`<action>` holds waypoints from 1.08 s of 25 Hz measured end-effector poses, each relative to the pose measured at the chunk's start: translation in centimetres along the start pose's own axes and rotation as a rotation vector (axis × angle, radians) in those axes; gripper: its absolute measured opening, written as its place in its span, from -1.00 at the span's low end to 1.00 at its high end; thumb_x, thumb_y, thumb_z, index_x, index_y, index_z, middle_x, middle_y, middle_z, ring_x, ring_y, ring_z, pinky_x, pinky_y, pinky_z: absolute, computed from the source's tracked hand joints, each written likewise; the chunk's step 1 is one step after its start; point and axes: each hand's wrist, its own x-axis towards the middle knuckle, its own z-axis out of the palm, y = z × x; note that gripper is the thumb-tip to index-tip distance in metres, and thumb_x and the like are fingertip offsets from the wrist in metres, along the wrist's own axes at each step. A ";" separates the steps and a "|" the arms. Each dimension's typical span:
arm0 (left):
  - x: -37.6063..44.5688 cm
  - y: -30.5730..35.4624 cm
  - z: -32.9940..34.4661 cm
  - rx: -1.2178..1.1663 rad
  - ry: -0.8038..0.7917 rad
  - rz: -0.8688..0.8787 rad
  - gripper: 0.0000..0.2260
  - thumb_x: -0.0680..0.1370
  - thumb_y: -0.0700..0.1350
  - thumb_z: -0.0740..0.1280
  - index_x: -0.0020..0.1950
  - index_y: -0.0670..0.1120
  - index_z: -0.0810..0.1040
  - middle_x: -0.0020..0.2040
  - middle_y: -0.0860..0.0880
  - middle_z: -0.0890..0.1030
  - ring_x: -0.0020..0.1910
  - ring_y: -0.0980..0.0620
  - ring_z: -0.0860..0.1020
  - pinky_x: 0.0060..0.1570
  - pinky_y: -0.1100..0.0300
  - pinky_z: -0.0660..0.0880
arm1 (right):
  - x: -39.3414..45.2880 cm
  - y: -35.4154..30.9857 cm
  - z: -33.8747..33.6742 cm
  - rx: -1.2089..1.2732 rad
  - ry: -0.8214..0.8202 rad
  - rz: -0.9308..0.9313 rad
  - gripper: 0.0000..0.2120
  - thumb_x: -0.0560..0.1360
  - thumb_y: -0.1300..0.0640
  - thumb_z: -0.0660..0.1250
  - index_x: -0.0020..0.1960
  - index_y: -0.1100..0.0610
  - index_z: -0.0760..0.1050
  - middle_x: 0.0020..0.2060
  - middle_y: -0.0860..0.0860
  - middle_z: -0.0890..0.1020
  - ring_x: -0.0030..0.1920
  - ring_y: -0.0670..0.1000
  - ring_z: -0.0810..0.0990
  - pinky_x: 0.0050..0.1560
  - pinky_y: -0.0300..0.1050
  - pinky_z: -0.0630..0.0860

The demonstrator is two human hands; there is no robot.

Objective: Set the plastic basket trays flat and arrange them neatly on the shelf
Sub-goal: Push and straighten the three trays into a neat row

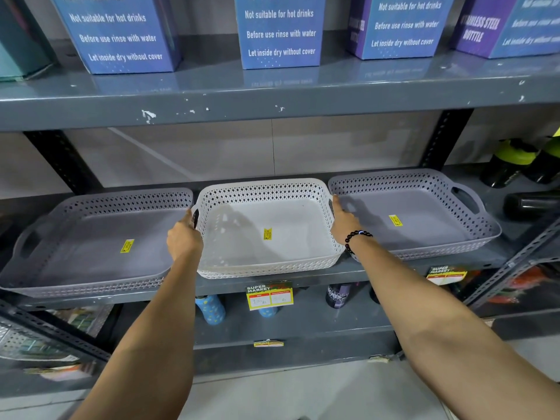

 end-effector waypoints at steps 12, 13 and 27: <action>-0.1 0.1 0.0 0.031 0.015 0.011 -0.52 0.61 -0.36 0.04 0.47 0.00 0.34 0.17 -0.32 0.59 0.08 -0.29 0.56 0.03 -0.04 0.51 | -0.3 -0.3 -0.2 0.045 0.038 -0.005 -0.24 0.52 0.44 0.09 0.56 0.10 -0.23 -0.29 0.14 0.48 -0.39 0.02 0.38 -0.52 -0.22 0.16; -0.1 0.1 0.0 0.034 0.018 0.014 -0.52 0.61 -0.36 0.04 0.47 0.00 0.34 0.17 -0.32 0.59 0.09 -0.29 0.55 0.05 -0.04 0.51 | -0.3 -0.4 -0.3 0.061 0.048 -0.003 -0.24 0.52 0.44 0.10 0.56 0.11 -0.22 -0.14 0.22 0.55 -0.32 0.06 0.42 -0.52 -0.22 0.17; -1.0 0.6 -0.2 0.193 0.000 0.147 -0.60 0.65 -0.13 0.08 0.50 -0.07 0.25 0.49 -0.18 0.29 0.37 -0.29 0.38 0.25 -0.19 0.44 | -1.0 -0.4 -1.1 0.042 0.107 -0.057 -0.30 0.60 0.19 0.12 0.55 0.09 -0.26 0.45 0.35 0.22 0.12 0.23 0.56 0.12 0.05 0.55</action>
